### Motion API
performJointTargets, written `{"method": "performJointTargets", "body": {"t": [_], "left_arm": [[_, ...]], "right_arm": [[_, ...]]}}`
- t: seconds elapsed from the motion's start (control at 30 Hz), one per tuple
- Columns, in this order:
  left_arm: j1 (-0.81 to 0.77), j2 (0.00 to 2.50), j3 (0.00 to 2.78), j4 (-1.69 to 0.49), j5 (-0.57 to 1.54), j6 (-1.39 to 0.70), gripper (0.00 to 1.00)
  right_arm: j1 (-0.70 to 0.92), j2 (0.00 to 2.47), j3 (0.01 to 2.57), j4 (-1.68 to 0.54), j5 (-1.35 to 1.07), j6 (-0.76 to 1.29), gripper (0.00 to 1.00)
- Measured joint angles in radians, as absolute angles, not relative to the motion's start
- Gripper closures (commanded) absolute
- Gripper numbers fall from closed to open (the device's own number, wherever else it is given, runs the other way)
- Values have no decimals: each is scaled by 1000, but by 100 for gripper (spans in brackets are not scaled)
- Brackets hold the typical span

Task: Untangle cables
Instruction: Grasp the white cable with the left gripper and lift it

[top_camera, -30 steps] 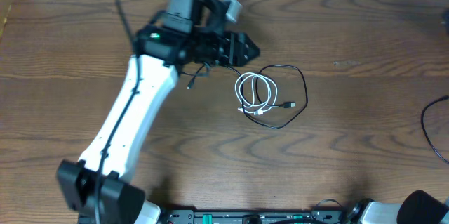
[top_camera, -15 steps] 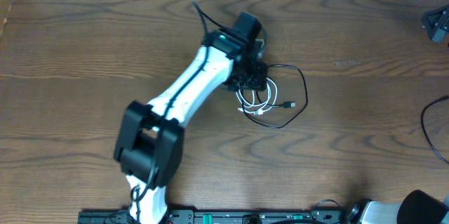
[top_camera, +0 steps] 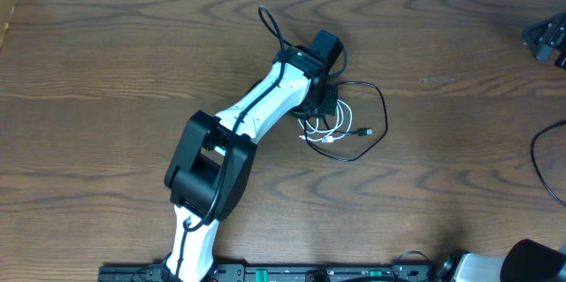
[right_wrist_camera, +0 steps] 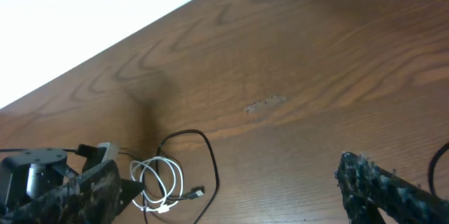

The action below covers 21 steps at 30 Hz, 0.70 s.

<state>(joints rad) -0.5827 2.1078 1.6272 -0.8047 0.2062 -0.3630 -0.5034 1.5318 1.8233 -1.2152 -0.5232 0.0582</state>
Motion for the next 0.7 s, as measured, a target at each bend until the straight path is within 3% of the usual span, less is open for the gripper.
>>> {"method": "performJointTargets", "body": {"t": [0.17,0.47,0.7], "left_arm": [[-562,1992,1627,-800,204,-362,92],[-546,1462,1666,-688,204,-363,92],[-494,1388,1671,-613,335,-395,93]], "right_arm": [[-463,1532,1811,-1220,-520,58,8],[-319,1532,1805,-1220,-552,25,4],[-210,1532,1805,-1186,-773,-75,2]]}}
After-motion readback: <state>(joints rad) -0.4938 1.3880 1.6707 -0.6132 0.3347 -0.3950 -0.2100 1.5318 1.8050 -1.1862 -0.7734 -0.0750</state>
